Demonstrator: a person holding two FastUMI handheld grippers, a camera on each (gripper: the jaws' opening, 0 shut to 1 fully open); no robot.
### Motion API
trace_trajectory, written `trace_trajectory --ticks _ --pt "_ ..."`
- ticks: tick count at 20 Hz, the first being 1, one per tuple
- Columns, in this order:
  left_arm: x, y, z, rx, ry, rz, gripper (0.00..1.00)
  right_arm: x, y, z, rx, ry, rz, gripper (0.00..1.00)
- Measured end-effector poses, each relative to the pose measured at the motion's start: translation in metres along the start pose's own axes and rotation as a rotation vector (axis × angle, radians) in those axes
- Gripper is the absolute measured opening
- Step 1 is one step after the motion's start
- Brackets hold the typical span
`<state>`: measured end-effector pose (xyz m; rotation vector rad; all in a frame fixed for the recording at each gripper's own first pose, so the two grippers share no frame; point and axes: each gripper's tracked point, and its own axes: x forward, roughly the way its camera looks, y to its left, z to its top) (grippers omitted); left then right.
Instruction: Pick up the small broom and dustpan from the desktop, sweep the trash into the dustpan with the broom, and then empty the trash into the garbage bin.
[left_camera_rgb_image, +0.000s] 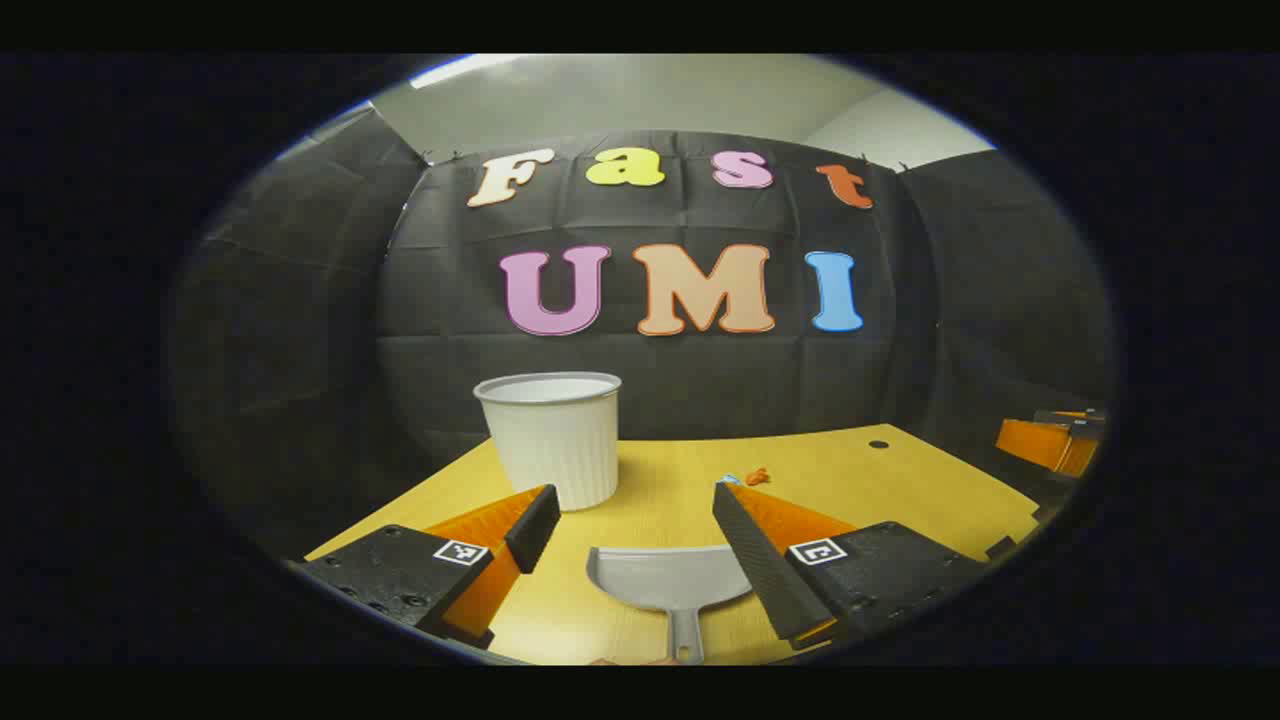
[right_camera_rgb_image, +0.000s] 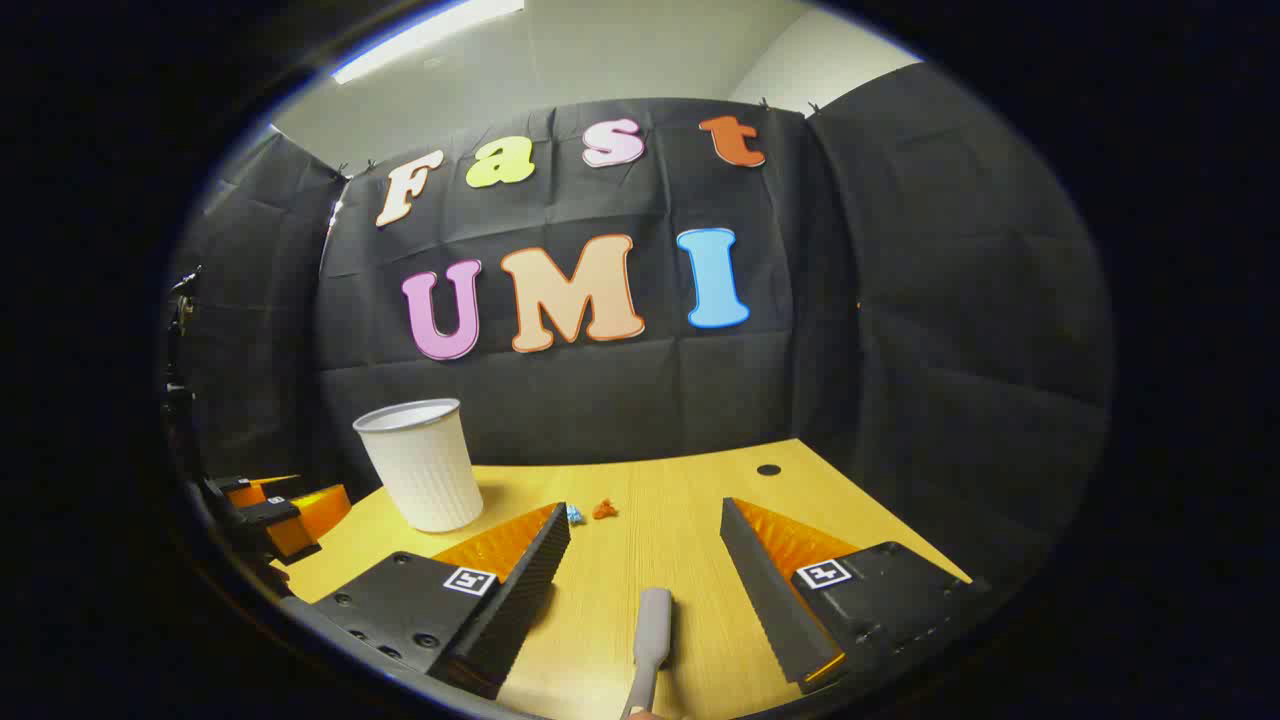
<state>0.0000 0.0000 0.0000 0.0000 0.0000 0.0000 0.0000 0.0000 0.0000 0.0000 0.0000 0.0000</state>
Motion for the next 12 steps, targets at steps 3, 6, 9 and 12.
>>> trace_trajectory --ticks 3,6,9,12 --pt "-0.0015 -0.0016 0.0019 -0.003 -0.002 0.003 0.93 -0.0004 -0.0022 0.0019 -0.003 -0.004 -0.001 0.92" --pt "-0.0011 -0.0025 0.0038 -0.001 -0.007 0.008 0.93 -0.0007 -0.0032 0.0038 -0.003 -0.010 -0.003 0.92" --pt "-0.0026 -0.0027 0.0063 0.001 -0.009 0.008 0.93 -0.0007 0.0002 0.0030 0.000 -0.010 0.002 0.92" --pt "-0.0018 -0.0026 0.0080 0.007 -0.015 0.010 0.93 0.0020 0.0041 0.0031 0.000 -0.007 0.009 0.92"
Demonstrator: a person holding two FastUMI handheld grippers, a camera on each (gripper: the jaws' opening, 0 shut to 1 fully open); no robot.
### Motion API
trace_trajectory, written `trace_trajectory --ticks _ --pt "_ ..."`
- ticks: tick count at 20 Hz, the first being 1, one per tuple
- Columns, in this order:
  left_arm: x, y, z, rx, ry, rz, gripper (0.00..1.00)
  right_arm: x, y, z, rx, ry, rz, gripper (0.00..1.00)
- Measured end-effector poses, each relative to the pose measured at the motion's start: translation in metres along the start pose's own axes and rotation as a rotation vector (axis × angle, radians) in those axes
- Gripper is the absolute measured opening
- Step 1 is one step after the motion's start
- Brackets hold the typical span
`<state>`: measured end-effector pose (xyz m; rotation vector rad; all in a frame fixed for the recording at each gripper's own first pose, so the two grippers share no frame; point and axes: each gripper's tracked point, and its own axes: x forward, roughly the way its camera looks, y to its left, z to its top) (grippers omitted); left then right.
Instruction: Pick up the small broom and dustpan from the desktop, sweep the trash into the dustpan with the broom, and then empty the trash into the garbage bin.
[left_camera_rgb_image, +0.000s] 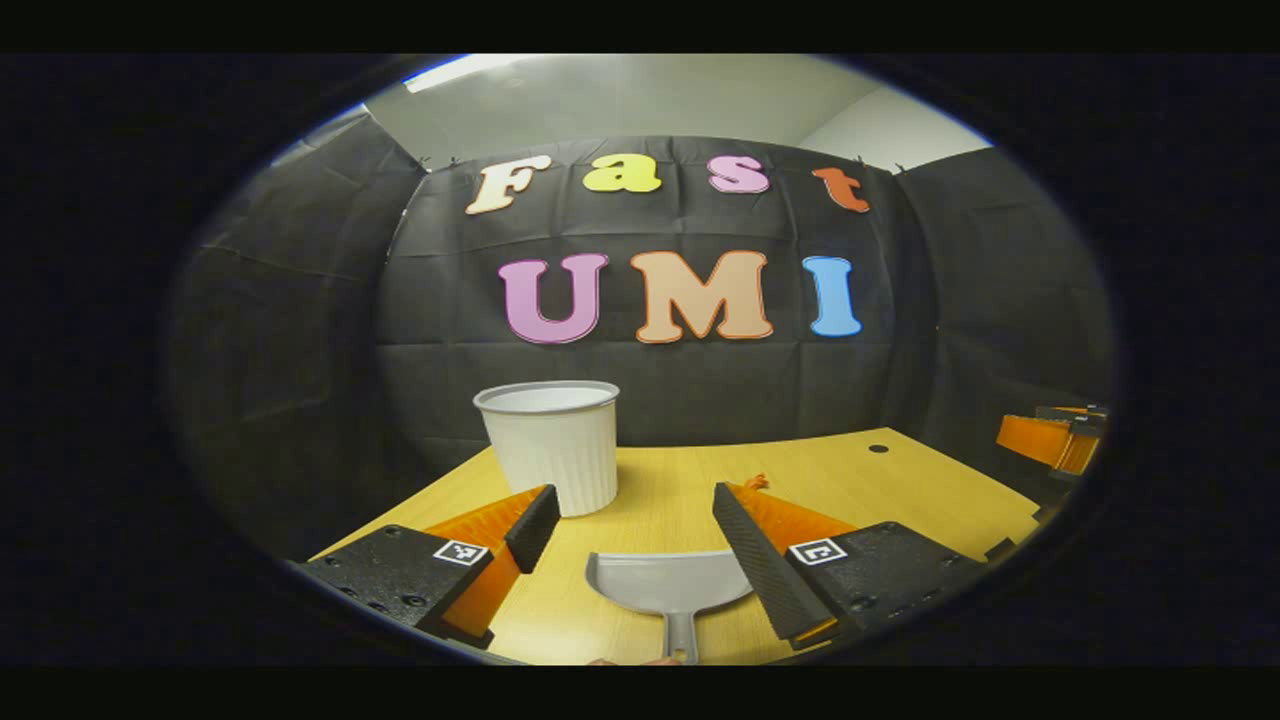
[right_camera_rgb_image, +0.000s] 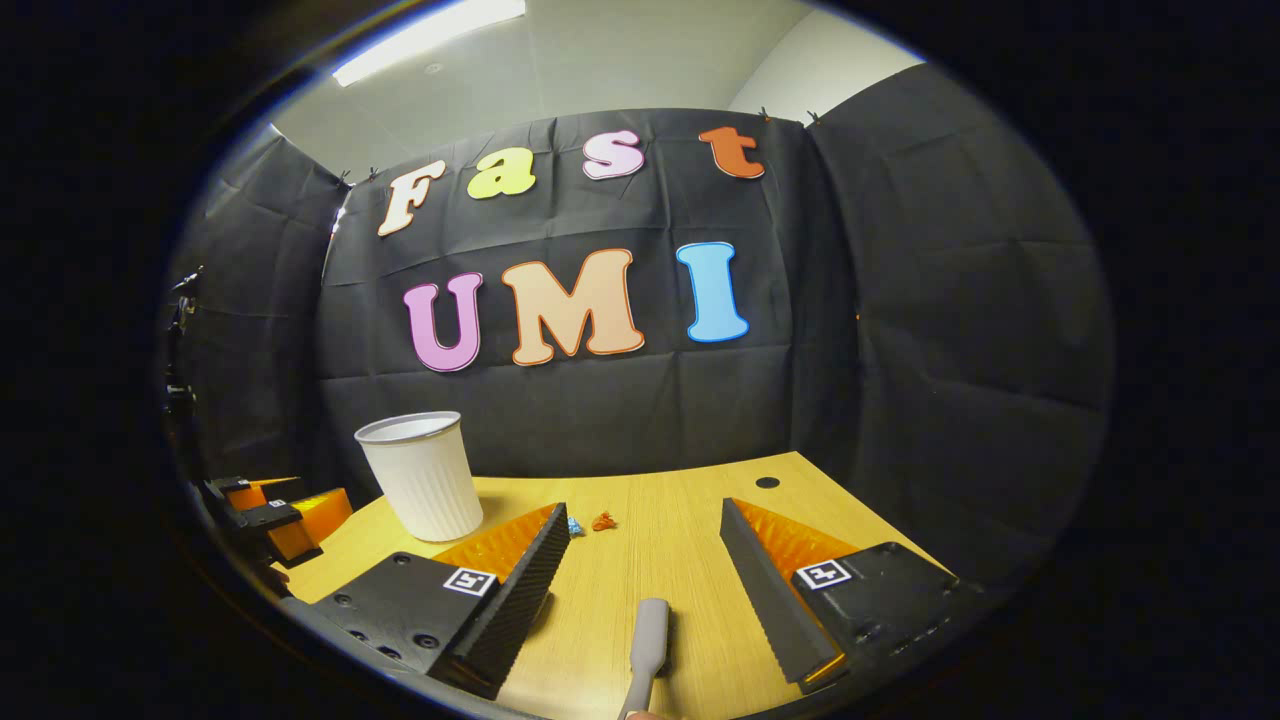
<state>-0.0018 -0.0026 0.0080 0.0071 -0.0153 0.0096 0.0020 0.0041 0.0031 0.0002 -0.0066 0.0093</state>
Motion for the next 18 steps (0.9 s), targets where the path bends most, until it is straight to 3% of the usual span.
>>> trace_trajectory --ticks 18 --pt "-0.0071 -0.0009 0.0013 0.001 -0.004 -0.006 0.93 -0.0088 0.0085 0.0009 -0.017 -0.008 0.010 0.92"
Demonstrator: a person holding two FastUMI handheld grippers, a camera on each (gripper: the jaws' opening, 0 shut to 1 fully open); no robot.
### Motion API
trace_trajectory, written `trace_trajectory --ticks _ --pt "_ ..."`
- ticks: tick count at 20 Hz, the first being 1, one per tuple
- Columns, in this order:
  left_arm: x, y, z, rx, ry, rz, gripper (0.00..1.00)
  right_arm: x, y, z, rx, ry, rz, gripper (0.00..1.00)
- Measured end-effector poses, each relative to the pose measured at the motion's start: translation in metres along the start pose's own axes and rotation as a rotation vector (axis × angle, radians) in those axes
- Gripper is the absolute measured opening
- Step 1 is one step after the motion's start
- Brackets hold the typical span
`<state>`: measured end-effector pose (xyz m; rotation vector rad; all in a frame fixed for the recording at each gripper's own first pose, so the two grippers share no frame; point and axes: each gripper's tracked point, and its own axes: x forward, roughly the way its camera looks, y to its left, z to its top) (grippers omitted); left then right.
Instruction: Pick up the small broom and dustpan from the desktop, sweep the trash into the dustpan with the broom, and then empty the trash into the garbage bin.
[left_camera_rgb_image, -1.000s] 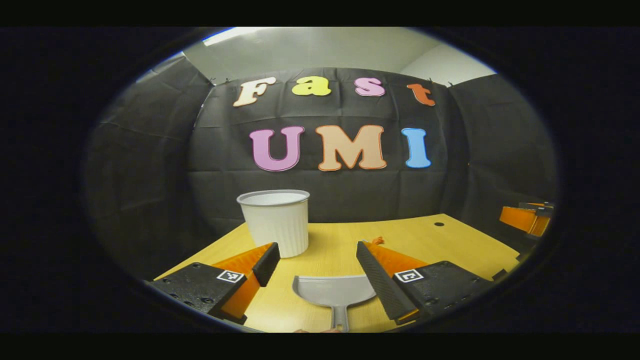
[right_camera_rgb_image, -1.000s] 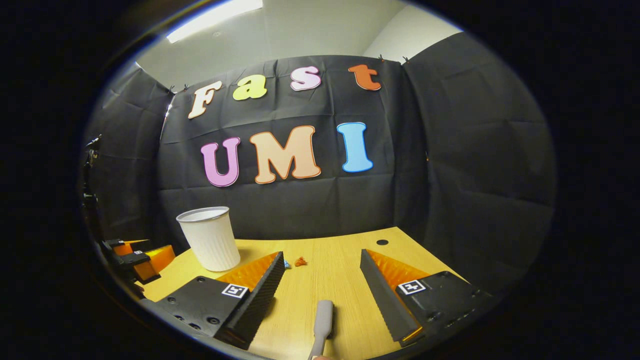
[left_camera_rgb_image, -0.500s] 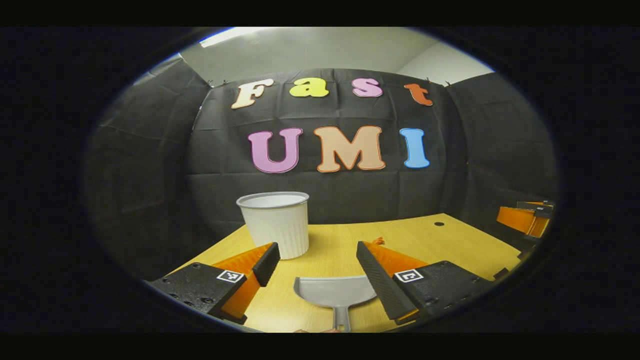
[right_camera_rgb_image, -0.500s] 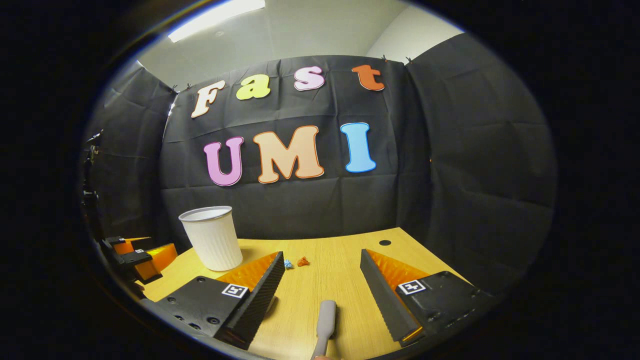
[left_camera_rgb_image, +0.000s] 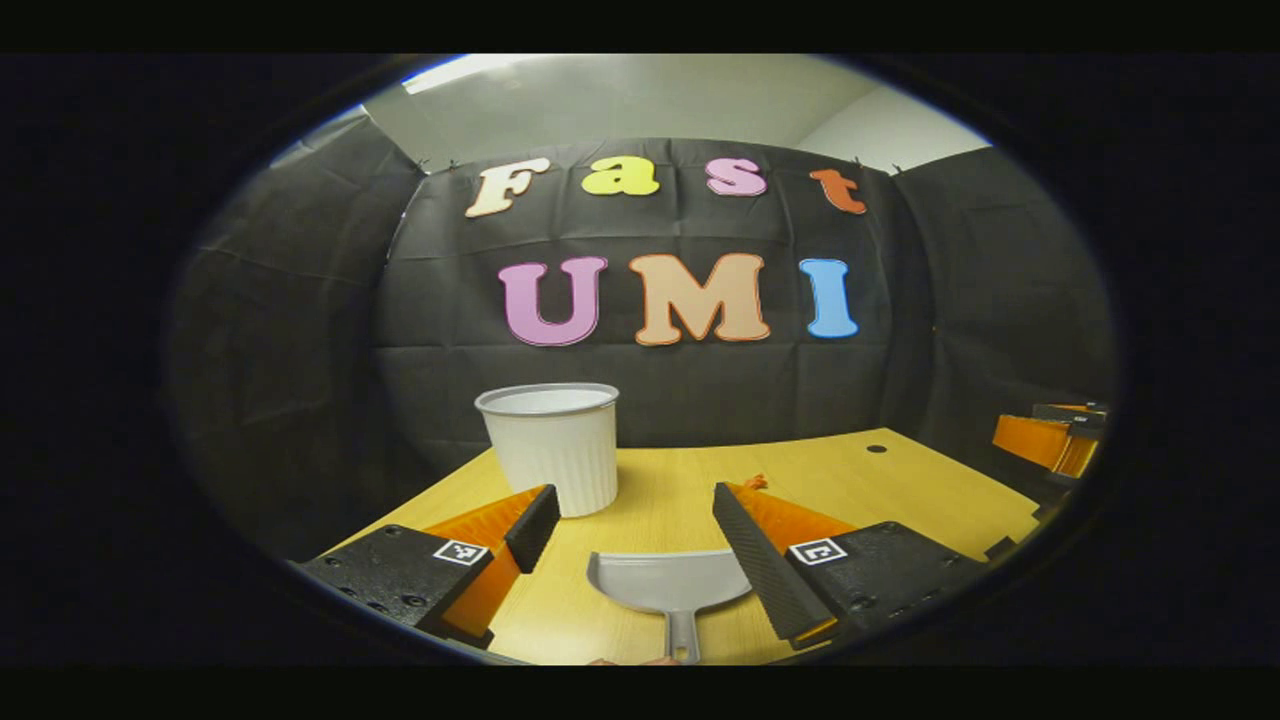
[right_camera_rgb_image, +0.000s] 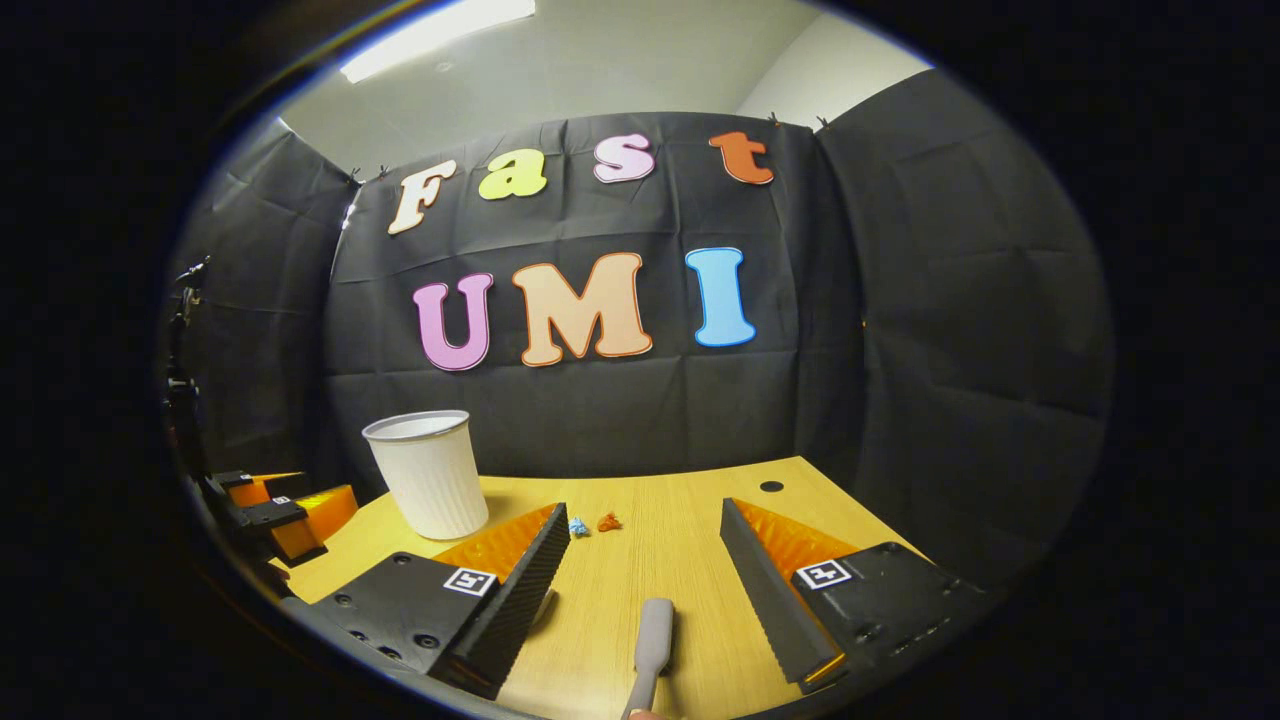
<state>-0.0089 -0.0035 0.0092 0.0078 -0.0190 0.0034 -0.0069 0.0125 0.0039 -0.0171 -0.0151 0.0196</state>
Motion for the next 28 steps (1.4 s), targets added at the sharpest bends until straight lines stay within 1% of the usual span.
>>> trace_trajectory --ticks 13,15,16,18,21,25,28 --pt "-0.004 -0.002 -0.005 -0.004 0.019 -0.004 0.93 0.000 0.003 -0.005 -0.004 0.018 0.016 0.92" --pt "-0.003 -0.004 -0.008 -0.004 0.028 -0.009 0.92 0.000 0.004 -0.008 -0.003 0.029 0.020 0.92" --pt "-0.003 -0.004 -0.013 -0.002 0.041 -0.010 0.93 0.001 0.005 -0.013 -0.006 0.040 0.021 0.92" --pt "-0.001 -0.009 -0.027 0.005 0.093 -0.022 0.94 0.003 0.007 -0.024 -0.008 0.073 0.032 0.92" --pt "-0.002 -0.015 -0.066 0.026 0.229 -0.046 0.94 0.010 0.006 -0.050 -0.010 0.153 0.034 0.92" --pt "-0.007 -0.024 -0.112 0.012 0.393 -0.078 0.94 0.019 -0.001 -0.098 -0.008 0.300 0.030 0.92" --pt "-0.004 -0.024 -0.155 0.009 0.528 -0.073 0.94 0.025 -0.005 -0.144 -0.028 0.434 0.040 0.93"
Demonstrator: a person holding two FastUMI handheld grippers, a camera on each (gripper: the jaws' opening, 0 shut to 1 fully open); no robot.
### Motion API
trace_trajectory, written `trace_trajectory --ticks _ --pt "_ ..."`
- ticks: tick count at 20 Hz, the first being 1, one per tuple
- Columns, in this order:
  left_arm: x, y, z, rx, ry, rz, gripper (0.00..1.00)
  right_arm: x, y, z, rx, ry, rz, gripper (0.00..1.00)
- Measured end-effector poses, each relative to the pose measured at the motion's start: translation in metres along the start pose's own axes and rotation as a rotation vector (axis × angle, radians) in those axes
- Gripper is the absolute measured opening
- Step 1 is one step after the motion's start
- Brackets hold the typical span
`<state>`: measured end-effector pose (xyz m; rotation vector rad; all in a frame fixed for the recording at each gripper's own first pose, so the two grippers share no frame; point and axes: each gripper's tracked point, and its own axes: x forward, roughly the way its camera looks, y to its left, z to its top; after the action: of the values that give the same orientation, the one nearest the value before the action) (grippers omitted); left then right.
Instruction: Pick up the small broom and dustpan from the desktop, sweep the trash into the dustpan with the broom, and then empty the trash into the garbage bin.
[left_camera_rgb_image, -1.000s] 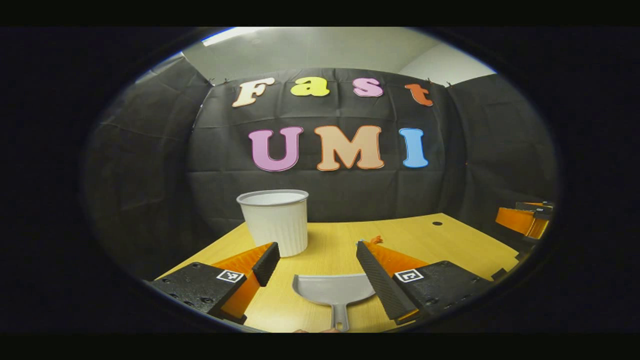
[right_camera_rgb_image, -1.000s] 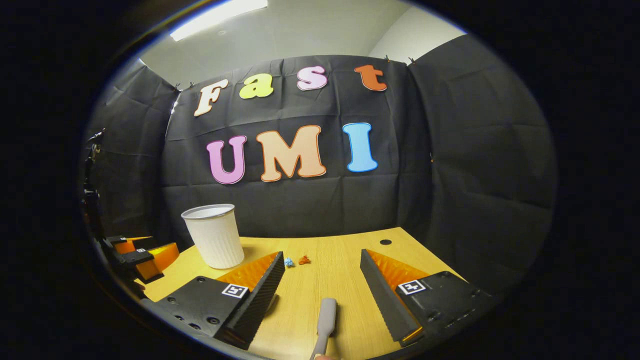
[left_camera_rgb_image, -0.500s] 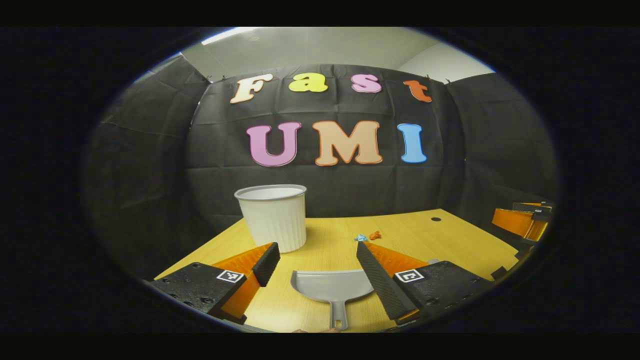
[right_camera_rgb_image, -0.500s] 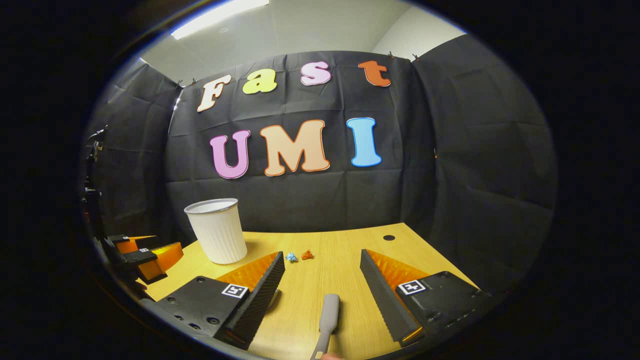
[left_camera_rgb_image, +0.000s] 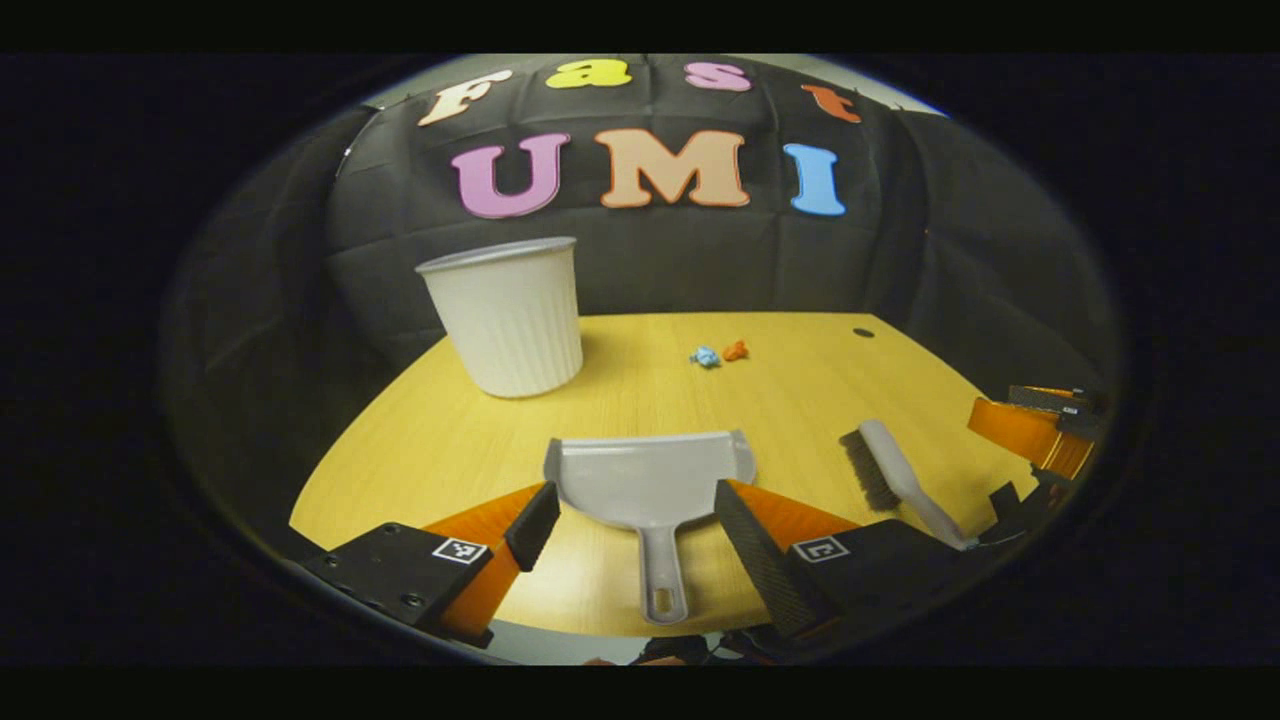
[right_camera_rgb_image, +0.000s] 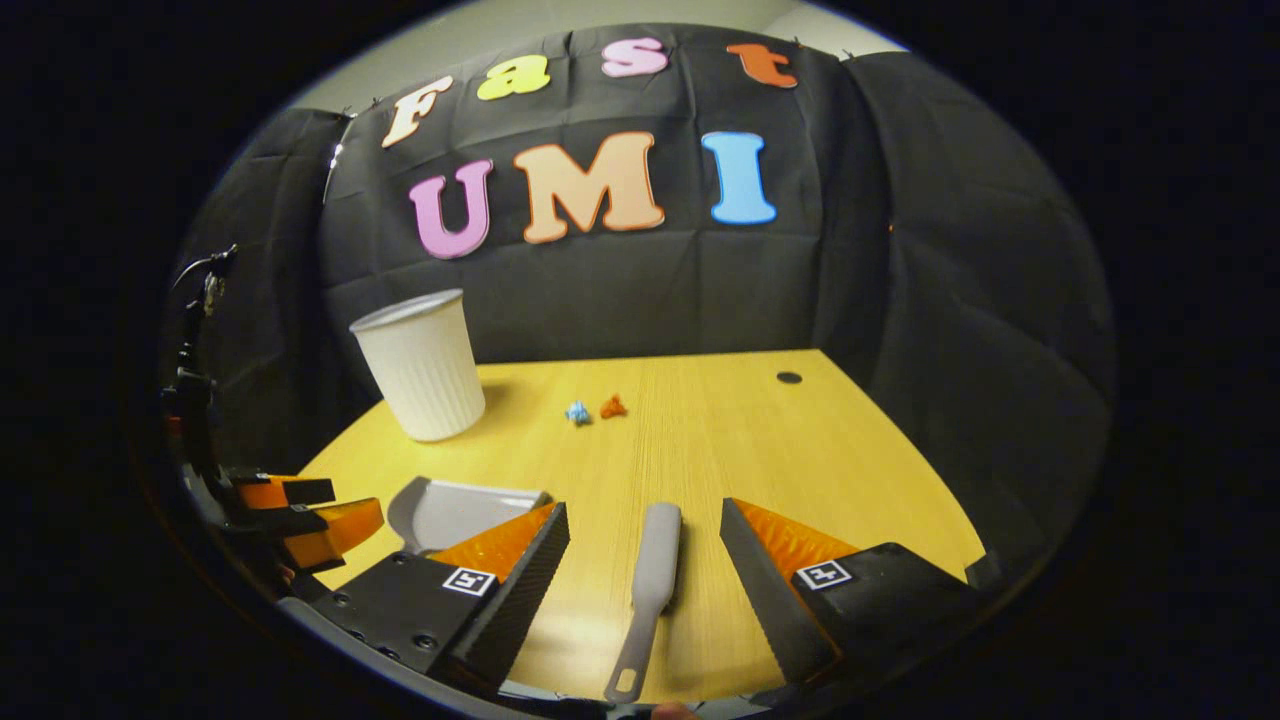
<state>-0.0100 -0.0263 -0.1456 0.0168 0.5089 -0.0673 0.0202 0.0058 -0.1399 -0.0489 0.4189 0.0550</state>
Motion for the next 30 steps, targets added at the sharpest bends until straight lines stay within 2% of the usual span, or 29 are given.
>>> trace_trajectory --ticks 2,4,9,13,14,15,16,17,18,19,20,21,23,27,29,30 --pt "0.010 0.000 -0.031 -0.011 0.115 -0.001 0.95 0.016 -0.002 -0.027 -0.019 0.088 0.003 0.92" --pt "0.013 0.001 -0.050 -0.018 0.180 -0.003 0.96 0.027 -0.004 -0.045 -0.019 0.155 0.000 0.93" --pt "0.028 -0.003 -0.083 0.003 0.296 -0.003 0.95 0.042 -0.015 -0.112 -0.072 0.398 -0.017 0.93" --pt "0.040 -0.005 -0.108 0.046 0.384 -0.010 0.95 0.057 -0.013 -0.137 -0.095 0.510 0.002 0.92" --pt "0.044 -0.007 -0.116 0.054 0.413 -0.015 0.94 0.059 -0.013 -0.142 -0.105 0.550 0.013 0.81" --pt "0.044 -0.009 -0.121 0.057 0.437 -0.021 0.92 0.061 -0.013 -0.145 -0.110 0.567 0.019 0.76" --pt "0.044 -0.012 -0.121 0.048 0.438 -0.028 0.91 0.063 -0.014 -0.147 -0.116 0.578 0.024 0.63" --pt "0.046 -0.014 -0.121 0.050 0.435 -0.035 0.86 0.064 -0.018 -0.150 -0.127 0.588 0.018 0.58" --pt "0.047 -0.019 -0.121 0.053 0.444 -0.057 0.80 0.065 -0.021 -0.148 -0.131 0.594 0.023 0.43" --pt "0.049 -0.023 -0.119 0.049 0.439 -0.071 0.64 0.064 -0.020 -0.149 -0.126 0.601 0.056 0.29" --pt "0.053 -0.022 -0.120 0.040 0.439 -0.067 0.54 0.063 -0.021 -0.145 -0.126 0.597 0.073 0.23" --pt "0.044 -0.020 -0.113 0.033 0.438 -0.062 0.36 0.063 -0.022 -0.140 -0.131 0.587 0.088 0.23" --pt "0.048 -0.023 -0.108 0.058 0.417 -0.072 0.32 0.060 -0.031 -0.125 -0.133 0.543 0.109 0.19" --pt "0.045 -0.031 -0.085 0.058 0.373 -0.075 0.29 0.051 -0.056 -0.075 -0.168 0.451 0.172 0.19" --pt "0.045 -0.035 -0.065 0.082 0.320 -0.073 0.27 0.072 -0.066 -0.046 -0.189 0.407 0.191 0.19" --pt "0.047 -0.036 -0.055 0.104 0.306 -0.073 0.31 0.086 -0.072 -0.035 -0.224 0.407 0.191 0.19"
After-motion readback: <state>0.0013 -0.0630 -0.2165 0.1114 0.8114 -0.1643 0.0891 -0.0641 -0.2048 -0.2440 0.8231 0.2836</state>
